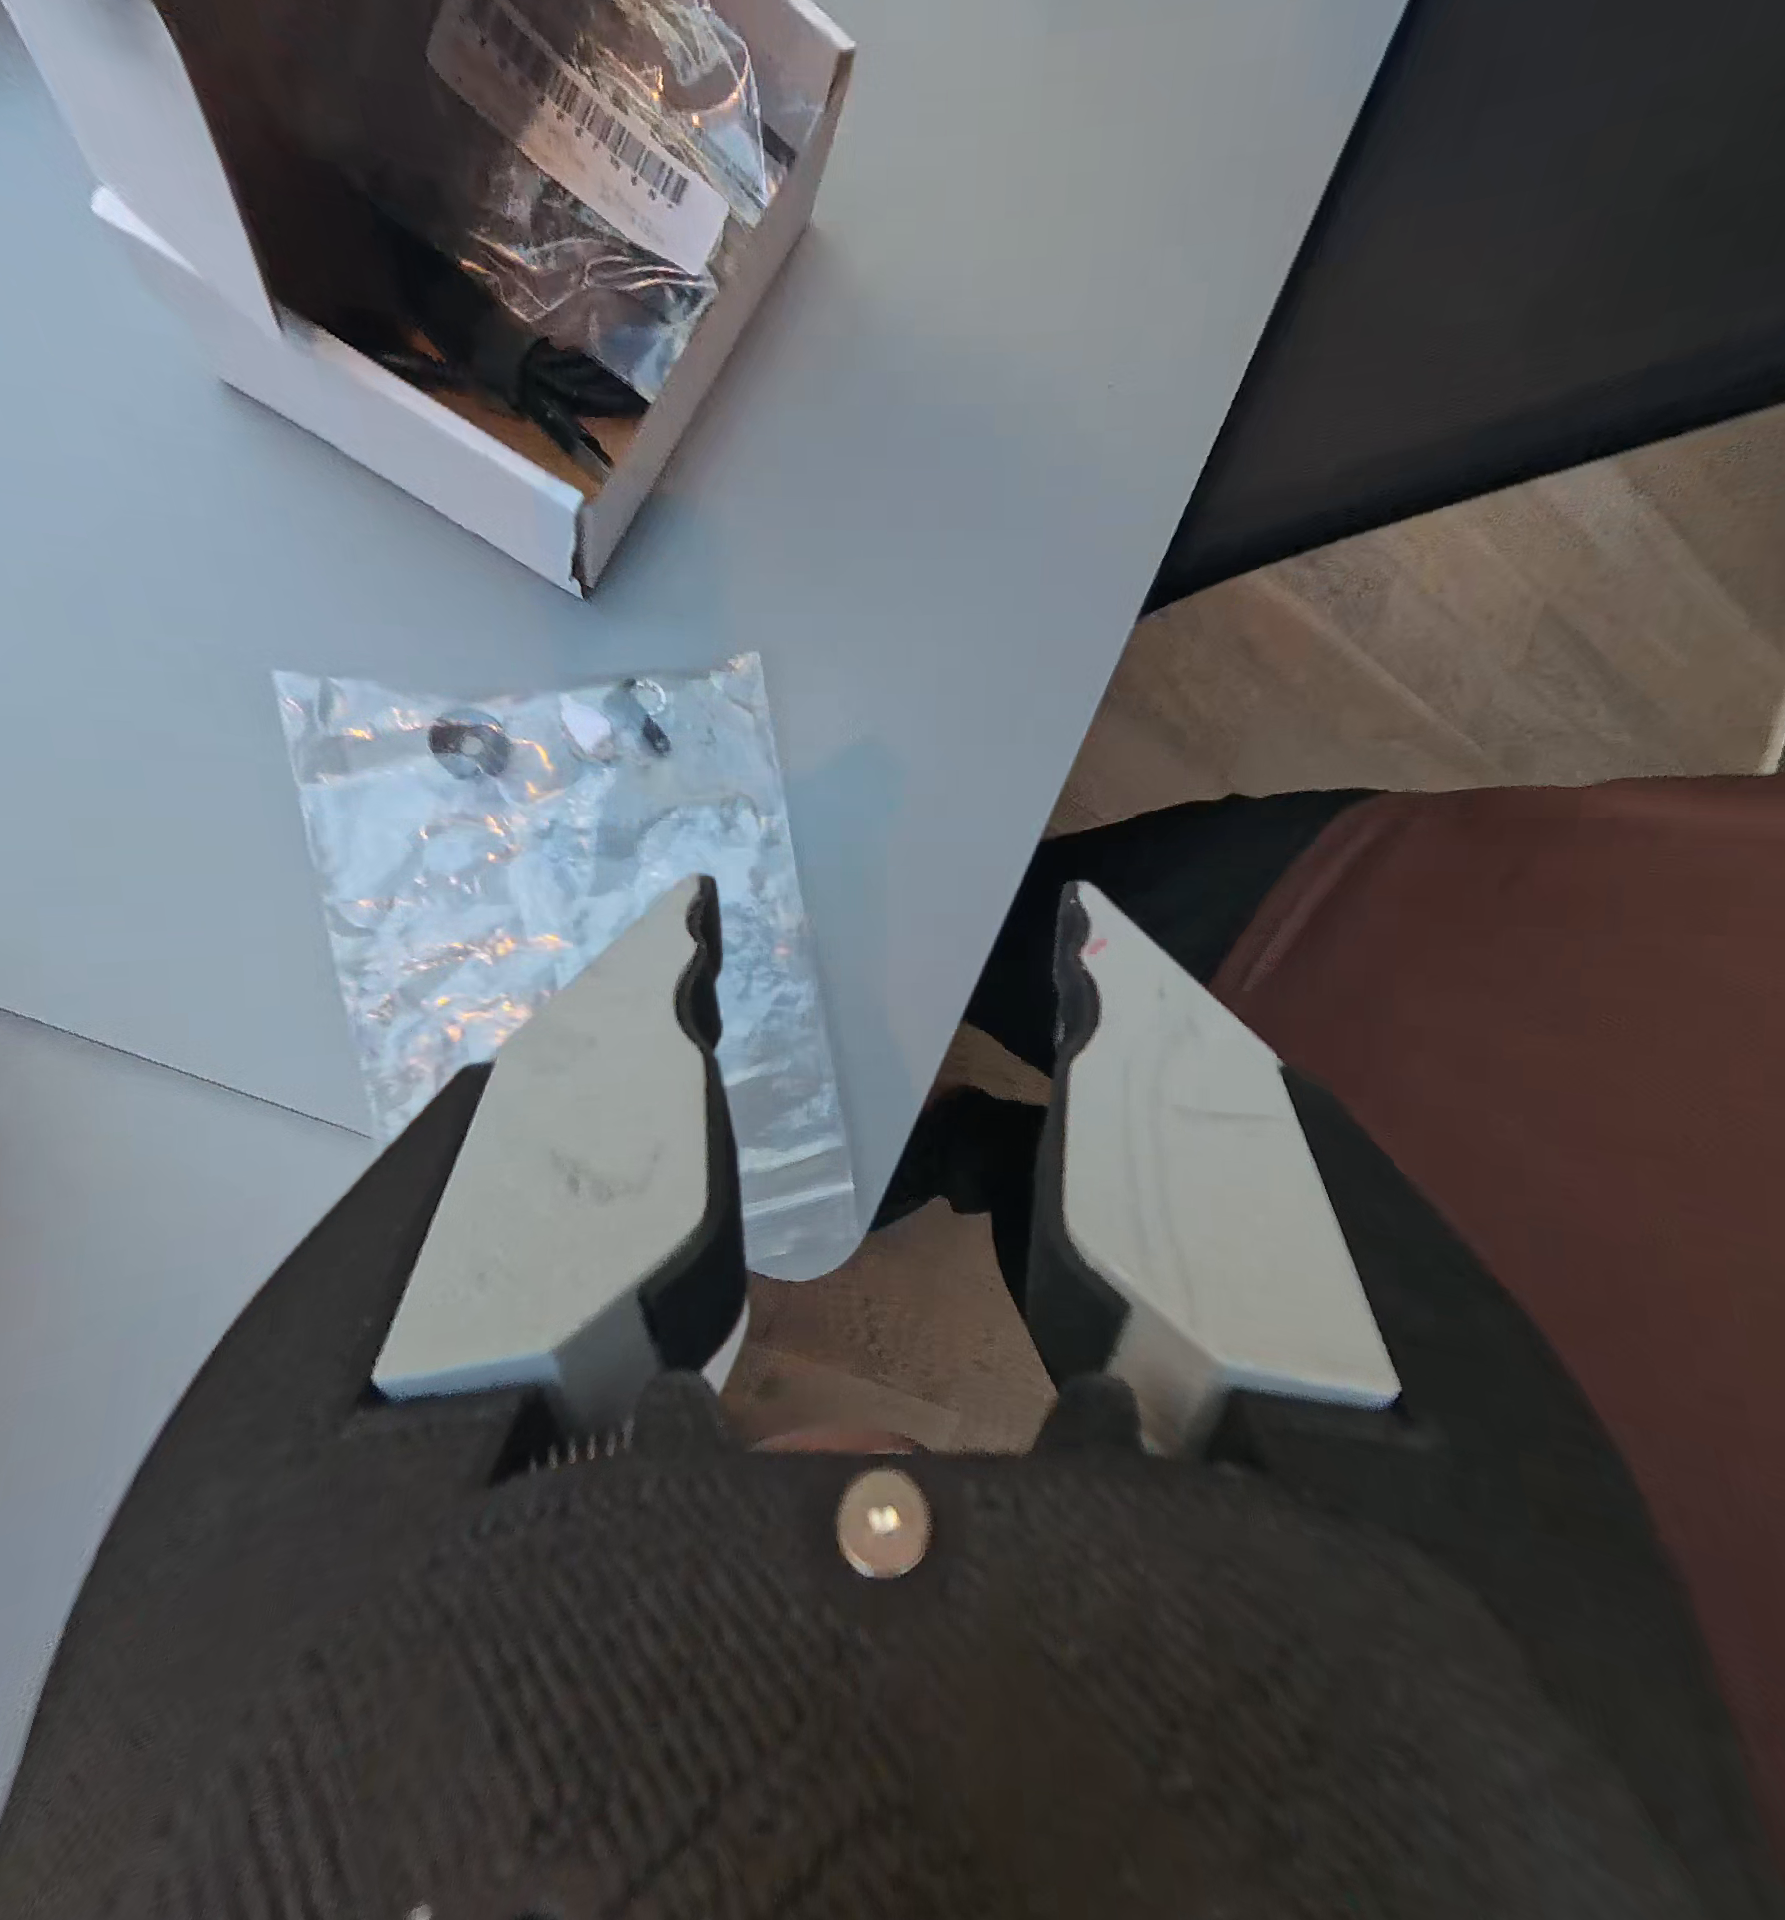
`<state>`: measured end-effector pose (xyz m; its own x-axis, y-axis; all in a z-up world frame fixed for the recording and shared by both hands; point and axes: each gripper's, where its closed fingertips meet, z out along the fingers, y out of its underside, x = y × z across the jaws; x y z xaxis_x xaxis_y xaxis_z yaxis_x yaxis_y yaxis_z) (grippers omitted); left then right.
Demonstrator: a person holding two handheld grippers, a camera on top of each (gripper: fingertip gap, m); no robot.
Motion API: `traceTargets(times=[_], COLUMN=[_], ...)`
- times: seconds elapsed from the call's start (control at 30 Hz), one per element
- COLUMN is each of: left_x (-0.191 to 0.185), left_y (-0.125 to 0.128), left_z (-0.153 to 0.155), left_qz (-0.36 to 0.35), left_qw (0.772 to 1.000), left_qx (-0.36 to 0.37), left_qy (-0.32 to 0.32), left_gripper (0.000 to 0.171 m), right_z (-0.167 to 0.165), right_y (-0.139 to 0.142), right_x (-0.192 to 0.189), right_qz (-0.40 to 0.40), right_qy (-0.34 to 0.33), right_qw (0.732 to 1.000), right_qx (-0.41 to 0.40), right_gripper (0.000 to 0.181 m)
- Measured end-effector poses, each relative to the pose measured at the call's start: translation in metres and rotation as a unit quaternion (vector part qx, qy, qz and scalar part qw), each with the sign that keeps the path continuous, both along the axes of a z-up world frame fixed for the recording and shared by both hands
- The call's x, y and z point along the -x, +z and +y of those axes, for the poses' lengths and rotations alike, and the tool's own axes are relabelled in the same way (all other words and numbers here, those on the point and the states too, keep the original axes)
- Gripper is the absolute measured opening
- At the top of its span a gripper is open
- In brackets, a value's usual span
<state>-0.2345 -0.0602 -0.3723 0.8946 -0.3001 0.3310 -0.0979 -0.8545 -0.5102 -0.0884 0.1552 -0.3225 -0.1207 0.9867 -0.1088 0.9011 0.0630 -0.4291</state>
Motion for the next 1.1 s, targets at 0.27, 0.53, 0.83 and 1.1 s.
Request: traceTargets(times=[0.27, 0.53, 0.83, 1.1], left_x=[-0.002, 0.051, 0.058, 0.014], left_y=[-0.004, 0.004, -0.085, -0.066], left_z=[-0.038, -0.031, -0.059, -0.116], left_qz=[-0.013, 0.015, 0.115, 0.059], left_qw=[0.999, 0.991, 0.950, 0.945], left_qx=[0.002, 0.010, 0.232, 0.253], left_qy=[0.049, 0.129, 0.176, 0.199], left_gripper=[0.062, 0.063, 0.095, 0.098], right_z=[-0.025, 0.000, 0.005, -0.015], right_y=[0.000, -0.023, -0.062, -0.017], right_x=[-0.039, -0.010, -0.020, 0.007], right_qz=[-0.059, -0.049, -0.050, 0.069], right_qy=[-0.048, -0.071, 0.076, 0.112], right_qw=[0.996, 0.996, 0.995, 0.983], right_qx=[-0.038, -0.003, 0.037, 0.128], right_gripper=[0.051, 0.053, 0.054, 0.053])
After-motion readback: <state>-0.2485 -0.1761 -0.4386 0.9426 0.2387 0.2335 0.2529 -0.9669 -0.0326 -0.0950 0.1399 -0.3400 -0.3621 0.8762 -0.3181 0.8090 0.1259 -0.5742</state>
